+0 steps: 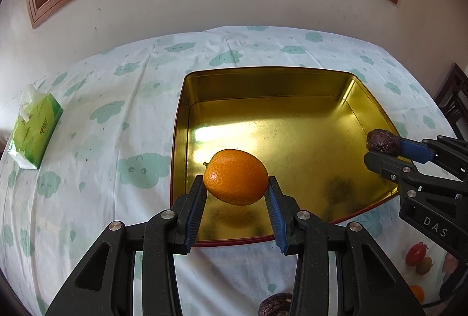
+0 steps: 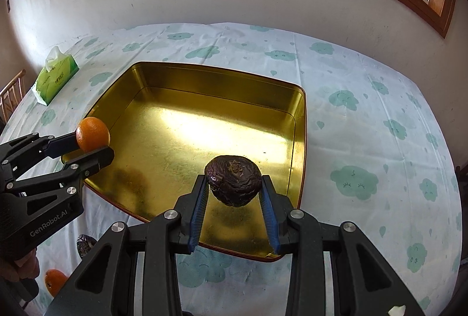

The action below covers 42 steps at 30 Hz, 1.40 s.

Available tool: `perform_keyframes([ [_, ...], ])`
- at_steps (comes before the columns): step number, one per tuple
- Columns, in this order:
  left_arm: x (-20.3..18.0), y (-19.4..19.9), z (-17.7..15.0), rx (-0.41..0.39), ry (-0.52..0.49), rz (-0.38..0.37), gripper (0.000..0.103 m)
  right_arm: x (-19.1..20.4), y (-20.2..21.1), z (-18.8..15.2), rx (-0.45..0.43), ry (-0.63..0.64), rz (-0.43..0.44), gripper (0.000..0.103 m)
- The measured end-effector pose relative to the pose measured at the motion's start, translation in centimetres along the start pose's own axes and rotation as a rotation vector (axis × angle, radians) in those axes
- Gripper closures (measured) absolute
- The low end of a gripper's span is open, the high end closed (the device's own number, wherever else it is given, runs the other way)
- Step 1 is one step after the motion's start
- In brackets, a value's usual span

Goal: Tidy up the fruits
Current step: 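Carry the orange and dark fruit over the red tin with both tools, then open both tools to drop the orange and dark fruit into the tin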

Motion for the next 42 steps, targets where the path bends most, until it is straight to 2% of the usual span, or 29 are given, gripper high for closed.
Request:
perform_keyframes([
  [19,-0.1,0.1,-0.8,0.062,0.057,0.007,0.061,-0.8,-0.8,-0.9,0.037,0.002,-0.039,0.070],
  [42,-0.5,0.1,-1.2,0.056,0.067,0.062,0.060,-0.9,-0.6,-1.3,0.033,-0.008,-0.025,0.069],
])
Point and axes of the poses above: each gripper's, at about its wrist camera, not at the fingertips, and y roughly against the way its jaws point, x to its left, z to its top, the point moved 1 cm from there along -y, roughly the way its jaws point, and after that the axes turned 13 degrees about z, right-handed, at the moved point
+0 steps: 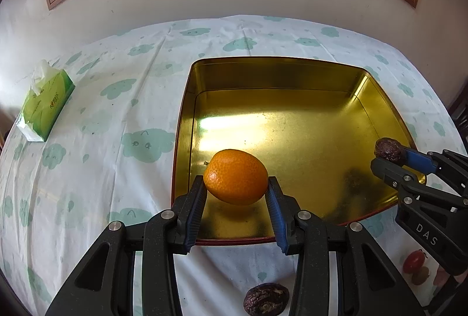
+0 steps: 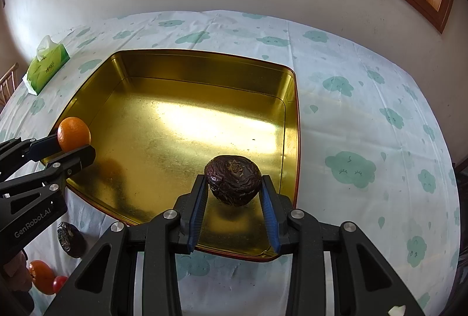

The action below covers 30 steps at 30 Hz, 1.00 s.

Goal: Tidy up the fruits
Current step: 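Open both tools to drop the orange and dark fruit into the tin, then withdraw both open tools from the tin toward the remaining fruit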

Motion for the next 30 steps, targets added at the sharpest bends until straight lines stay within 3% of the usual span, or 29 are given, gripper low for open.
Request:
perform_keyframes([
  [10,0.3,0.0,0.0,0.011,0.011,-0.012,0.059,0.8,0.4,-0.2,-0.008,0.018,0.004,0.058],
  [30,1.8,6.2,-1.8,-0.068,0.033,-0.006,0.058,3.0,6.6,-1.7,-0.094,0.032,0.035,0.058],
])
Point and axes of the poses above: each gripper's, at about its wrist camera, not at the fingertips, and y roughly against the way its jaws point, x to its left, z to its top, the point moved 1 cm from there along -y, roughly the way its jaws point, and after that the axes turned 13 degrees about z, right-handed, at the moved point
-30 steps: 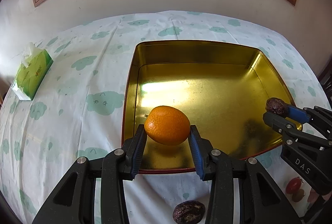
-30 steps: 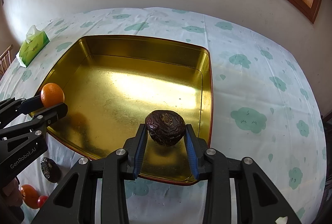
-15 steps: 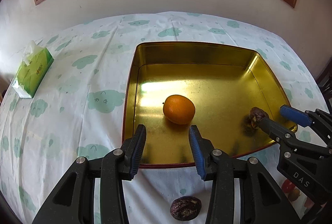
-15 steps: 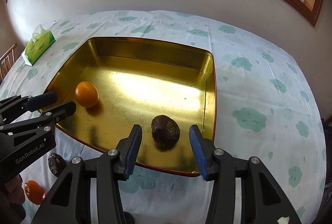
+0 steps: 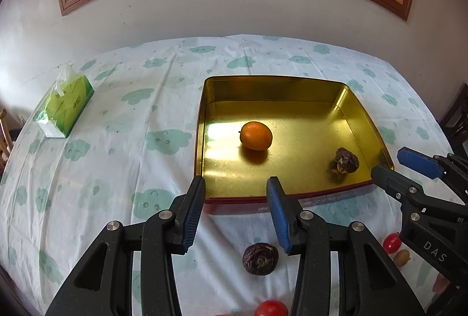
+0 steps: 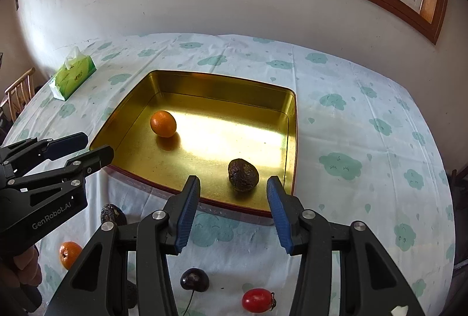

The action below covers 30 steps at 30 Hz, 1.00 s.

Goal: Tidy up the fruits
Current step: 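Withdraw both open tools from the tin toward the remaining fruit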

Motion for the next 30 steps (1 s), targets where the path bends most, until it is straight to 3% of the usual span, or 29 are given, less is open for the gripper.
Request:
perform_keyframes([
  [10,1.3,4.6,-3.9,-0.042,0.016,0.033,0.056,1.9,4.3,-3.1,-0.027,0.021,0.004,0.058],
  [21,2.8,8.8,-10.7,-0.065,-0.003,0.059,0.054,2.5,8.7,-9.7,-0.024,0.000,0.008,0.058],
  [30,3.9,7.7,-16.0,0.026,0.030,0.025,0.053,0.2,9.8,-14.7,0.017,-0.089,-0.012,0.058],
])
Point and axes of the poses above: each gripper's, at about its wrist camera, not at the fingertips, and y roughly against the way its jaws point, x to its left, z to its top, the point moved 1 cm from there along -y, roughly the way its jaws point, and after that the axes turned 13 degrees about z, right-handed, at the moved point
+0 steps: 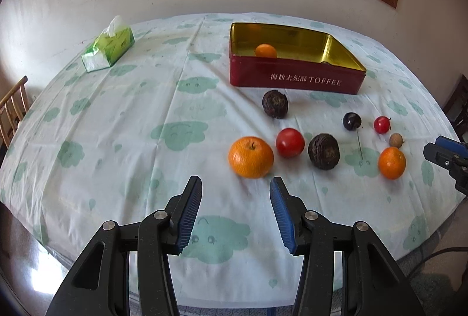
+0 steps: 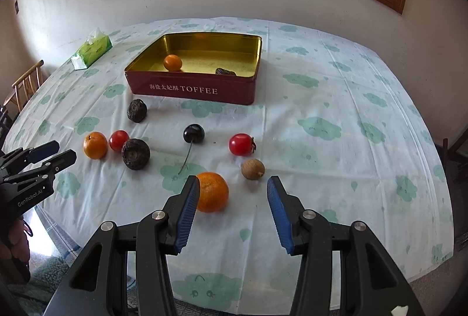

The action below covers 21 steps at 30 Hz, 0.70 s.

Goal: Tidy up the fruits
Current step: 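Withdraw both open tools from the tin toward the remaining fruit, then close the left tool on the mandarin while the right tool grasps another orange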

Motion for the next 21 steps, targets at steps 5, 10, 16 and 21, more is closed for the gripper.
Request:
perform_keyframes([
  [5,0.9,-0.7,-1.0,0.038,0.046,-0.002,0.053,-0.8,-0.5,-1.1,0.014,-0.048,0.008,0.058],
  [10,0.6,-0.6,-1.1,0.030,0.036,0.002,0.053,-0.5,-1.3,-2.1,0.039,-0.057,0.021,0.058],
  [16,0.0,-0.9,-1.4,0.040,0.016,-0.007,0.053,-0.3,-1.7,-2.3,0.053,-0.053,0.032,0.058],
  [21,0.0,-1.2,-1.4,0.048,0.019,-0.004,0.053,0.0,-2.4,-2.5,0.072,-0.047,0.043,0.058],
])
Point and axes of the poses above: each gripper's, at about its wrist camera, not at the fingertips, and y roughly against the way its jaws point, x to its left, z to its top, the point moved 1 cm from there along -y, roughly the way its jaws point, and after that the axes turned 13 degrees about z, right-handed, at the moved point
